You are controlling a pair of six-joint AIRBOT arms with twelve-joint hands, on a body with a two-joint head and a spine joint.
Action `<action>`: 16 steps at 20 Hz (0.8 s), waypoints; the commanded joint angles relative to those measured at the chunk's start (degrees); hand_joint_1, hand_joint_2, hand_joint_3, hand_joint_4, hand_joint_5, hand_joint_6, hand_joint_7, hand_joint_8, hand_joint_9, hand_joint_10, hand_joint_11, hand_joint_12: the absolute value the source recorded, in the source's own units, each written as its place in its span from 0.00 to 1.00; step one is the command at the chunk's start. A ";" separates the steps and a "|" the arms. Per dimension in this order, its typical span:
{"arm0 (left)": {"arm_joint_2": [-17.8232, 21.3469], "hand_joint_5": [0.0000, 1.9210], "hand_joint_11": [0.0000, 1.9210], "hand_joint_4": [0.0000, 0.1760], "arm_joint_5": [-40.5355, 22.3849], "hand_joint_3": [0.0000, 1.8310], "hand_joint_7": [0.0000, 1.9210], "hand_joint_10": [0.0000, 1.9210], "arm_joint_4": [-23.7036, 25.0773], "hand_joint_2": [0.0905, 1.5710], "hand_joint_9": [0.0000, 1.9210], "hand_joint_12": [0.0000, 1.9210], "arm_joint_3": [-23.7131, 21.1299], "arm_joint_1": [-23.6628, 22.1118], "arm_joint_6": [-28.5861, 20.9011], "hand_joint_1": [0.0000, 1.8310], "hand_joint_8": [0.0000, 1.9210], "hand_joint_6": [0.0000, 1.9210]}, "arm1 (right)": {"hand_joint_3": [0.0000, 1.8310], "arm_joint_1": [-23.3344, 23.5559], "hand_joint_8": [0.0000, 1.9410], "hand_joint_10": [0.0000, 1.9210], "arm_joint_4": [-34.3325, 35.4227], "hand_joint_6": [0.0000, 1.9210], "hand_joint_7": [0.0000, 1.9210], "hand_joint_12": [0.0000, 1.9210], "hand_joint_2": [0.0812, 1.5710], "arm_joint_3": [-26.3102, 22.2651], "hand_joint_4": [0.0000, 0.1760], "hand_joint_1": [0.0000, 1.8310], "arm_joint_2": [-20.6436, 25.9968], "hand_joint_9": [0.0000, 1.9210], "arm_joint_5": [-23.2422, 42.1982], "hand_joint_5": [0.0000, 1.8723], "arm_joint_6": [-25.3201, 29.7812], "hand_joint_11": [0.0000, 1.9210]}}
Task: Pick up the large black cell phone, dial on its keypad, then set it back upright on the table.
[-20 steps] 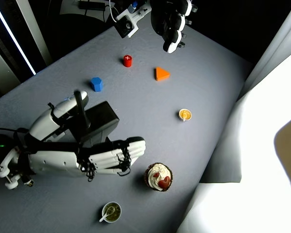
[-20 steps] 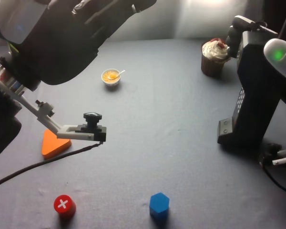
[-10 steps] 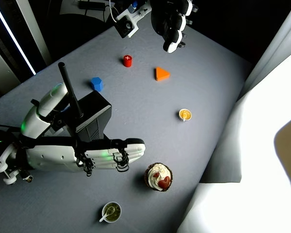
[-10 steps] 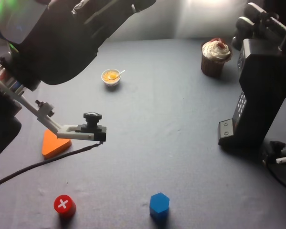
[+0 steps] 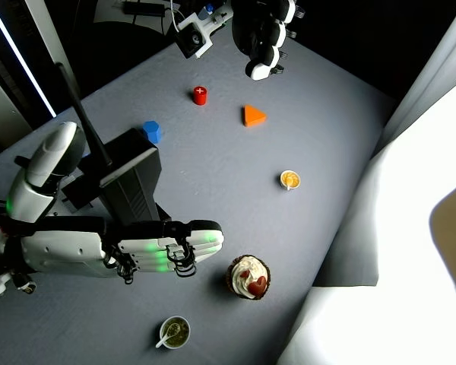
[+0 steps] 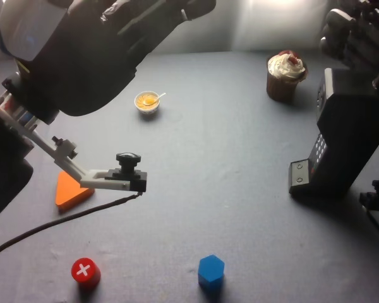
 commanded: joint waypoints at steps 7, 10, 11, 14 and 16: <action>-0.02 0.09 0.00 0.00 -6.75 0.00 0.09 0.00 -0.92 0.74 0.09 0.29 -0.39 -1.40 -0.24 0.00 0.00 0.00 | 0.00 0.70 0.00 0.00 0.03 0.00 0.06 0.21 0.50 -0.51 0.33 0.03 2.28 0.05 7.03 0.04 0.25 0.00; -0.28 0.09 0.00 0.00 -6.20 0.00 0.09 0.00 -0.91 0.73 0.09 0.30 -0.35 -1.40 -0.12 0.00 0.00 0.00 | 0.00 1.04 0.00 0.00 -0.11 0.00 0.05 0.19 0.51 -1.01 0.30 0.03 3.28 0.04 7.03 0.03 0.25 0.00; -0.50 0.10 0.00 0.00 -6.19 0.00 0.09 0.00 -0.90 0.74 0.09 0.30 -0.25 -1.39 -0.12 0.00 0.00 0.00 | 0.00 1.05 0.00 0.00 -0.20 0.00 0.05 0.19 0.51 -1.26 0.32 0.04 3.72 0.04 7.03 0.03 0.25 0.00; -1.20 0.10 0.00 0.00 -5.78 0.00 0.10 0.00 -0.90 0.74 0.10 0.30 -0.19 -1.43 -0.09 0.00 0.00 0.00 | 0.00 1.06 0.00 0.00 -0.39 0.00 0.07 0.22 0.52 -2.99 0.32 0.05 6.23 0.06 7.03 0.05 0.24 0.00; -1.59 0.09 0.00 0.00 -5.76 0.00 0.10 0.00 -0.89 0.74 0.10 0.30 -0.19 -1.47 -0.09 0.00 0.00 0.00 | 0.00 1.06 0.00 0.00 -0.39 0.00 0.07 0.22 0.52 -3.94 0.32 0.04 7.87 0.06 7.03 0.05 0.18 0.00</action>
